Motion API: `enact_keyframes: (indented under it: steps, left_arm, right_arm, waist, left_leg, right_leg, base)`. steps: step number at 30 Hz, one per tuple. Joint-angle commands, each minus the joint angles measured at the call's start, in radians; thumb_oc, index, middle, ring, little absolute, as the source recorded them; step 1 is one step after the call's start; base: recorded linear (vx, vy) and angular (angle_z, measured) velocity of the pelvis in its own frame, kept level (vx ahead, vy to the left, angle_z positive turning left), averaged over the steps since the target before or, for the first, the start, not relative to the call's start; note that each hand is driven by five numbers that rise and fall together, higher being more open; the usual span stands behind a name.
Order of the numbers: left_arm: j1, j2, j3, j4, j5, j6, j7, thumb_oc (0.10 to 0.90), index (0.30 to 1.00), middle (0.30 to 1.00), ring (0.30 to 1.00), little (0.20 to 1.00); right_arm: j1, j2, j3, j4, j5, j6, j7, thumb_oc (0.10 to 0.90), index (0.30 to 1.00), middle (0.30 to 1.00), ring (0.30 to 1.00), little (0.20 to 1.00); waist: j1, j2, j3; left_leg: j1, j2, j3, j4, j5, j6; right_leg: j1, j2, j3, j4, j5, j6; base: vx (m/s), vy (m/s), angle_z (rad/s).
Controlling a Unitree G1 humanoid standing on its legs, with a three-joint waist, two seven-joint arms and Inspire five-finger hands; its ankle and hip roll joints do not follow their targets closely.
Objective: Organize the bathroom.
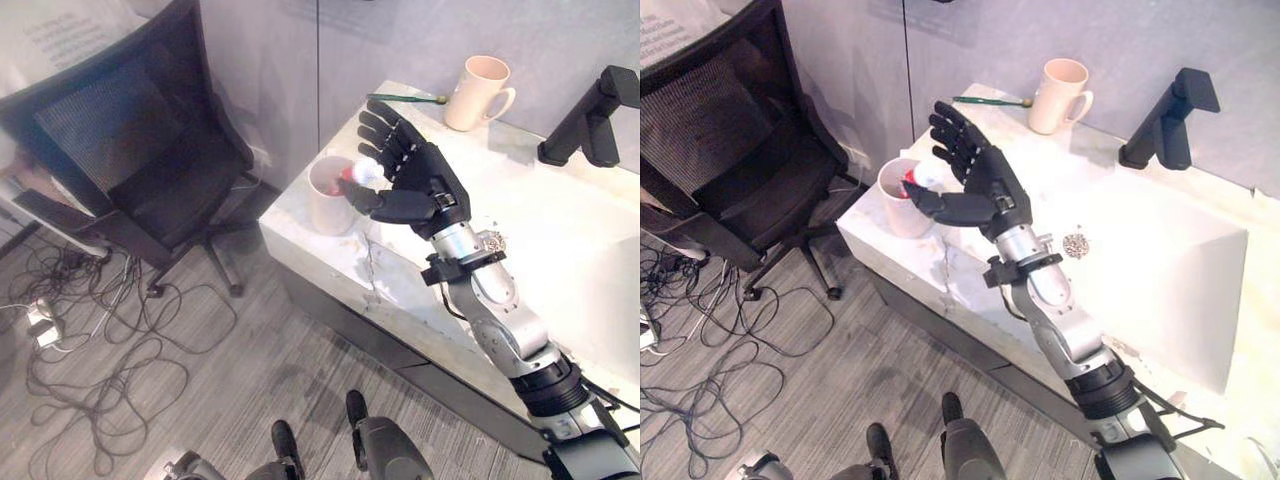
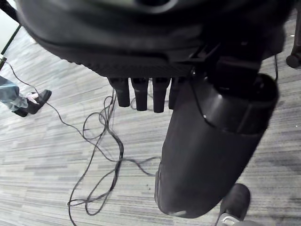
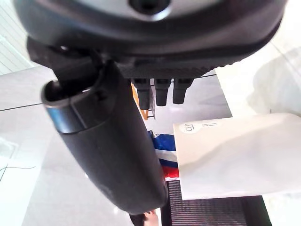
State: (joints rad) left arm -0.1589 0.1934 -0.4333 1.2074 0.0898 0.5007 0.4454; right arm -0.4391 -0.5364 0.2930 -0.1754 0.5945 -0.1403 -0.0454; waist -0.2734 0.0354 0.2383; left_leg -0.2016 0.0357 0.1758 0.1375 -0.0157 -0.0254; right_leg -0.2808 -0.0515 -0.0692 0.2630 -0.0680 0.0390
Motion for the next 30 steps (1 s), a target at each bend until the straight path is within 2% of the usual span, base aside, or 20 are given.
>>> enact_keyframes:
  steps: [1, 10, 30]
  left_arm:
    - [0.026, 0.061, 0.002, 0.034, 0.062, 0.027, 0.018, 0.8, 0.9, 0.9, 0.9, 0.9]
    - [0.02, 0.059, 0.0, 0.037, 0.084, 0.031, 0.007, 0.8, 0.9, 0.9, 0.9, 0.9]
    - [0.031, 0.043, 0.012, 0.063, 0.161, 0.008, 0.031, 0.8, 0.9, 0.9, 0.9, 0.9]
  right_arm:
    - [-0.069, 0.063, -0.028, -0.16, -0.05, -0.076, 0.027, 0.8, 0.9, 0.9, 0.9, 0.9]
    - [-0.07, 0.063, -0.005, -0.15, -0.088, -0.063, 0.019, 0.8, 0.9, 0.9, 0.9, 0.9]
    - [-0.034, 0.059, 0.04, -0.127, -0.213, -0.021, -0.073, 0.8, 0.9, 0.9, 0.9, 0.9]
  waist:
    - [-0.022, -0.057, -0.064]
    - [-0.019, -0.059, -0.07]
    - [-0.016, -0.072, -0.099]
  left_leg:
    - [-0.078, -0.058, 0.075, 0.162, -0.098, 0.04]
    - [-0.08, -0.059, 0.075, 0.152, -0.089, 0.035]
    - [-0.059, -0.065, 0.074, 0.119, -0.071, 0.024]
  right_leg:
    - [0.054, 0.021, 0.115, -0.095, 0.029, 0.093]
    - [0.051, 0.026, 0.115, -0.103, 0.035, 0.092]
    - [0.07, 0.043, 0.124, -0.13, 0.05, 0.094]
  base:
    - [-0.01, 0.007, -0.04]
    - [0.0, -0.002, -0.02]
    - [0.0, -0.008, -0.03]
